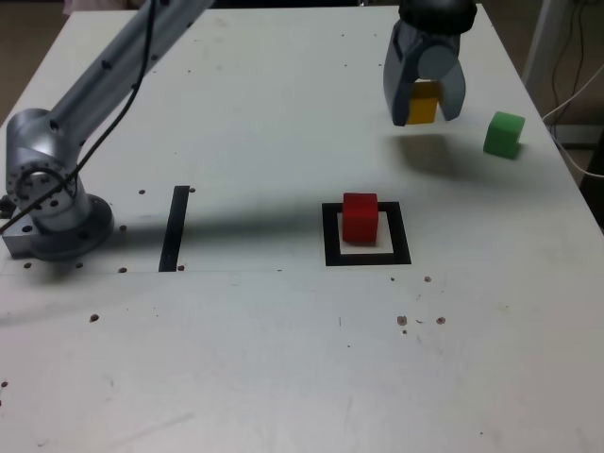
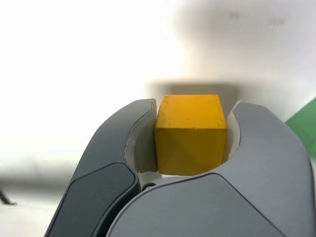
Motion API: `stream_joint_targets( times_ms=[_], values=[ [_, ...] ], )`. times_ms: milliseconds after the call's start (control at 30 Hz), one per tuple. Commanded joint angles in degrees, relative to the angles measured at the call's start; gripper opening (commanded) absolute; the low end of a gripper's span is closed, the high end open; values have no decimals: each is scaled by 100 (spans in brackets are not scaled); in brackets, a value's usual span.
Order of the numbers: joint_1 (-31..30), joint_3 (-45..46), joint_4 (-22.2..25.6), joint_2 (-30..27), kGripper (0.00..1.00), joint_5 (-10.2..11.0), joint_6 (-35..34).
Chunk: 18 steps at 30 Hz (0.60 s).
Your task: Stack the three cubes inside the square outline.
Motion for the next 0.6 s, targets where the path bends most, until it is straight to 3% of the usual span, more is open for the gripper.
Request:
stream_joint_targets(
  times_ms=[0,367,567],
  values=[
    [-95,215,91,-260,22,4,21],
    [-611,1838,-324,-1401,23,-33,-68],
    [-952,2774,-766,-1954,23,-194,-214]
  ],
)
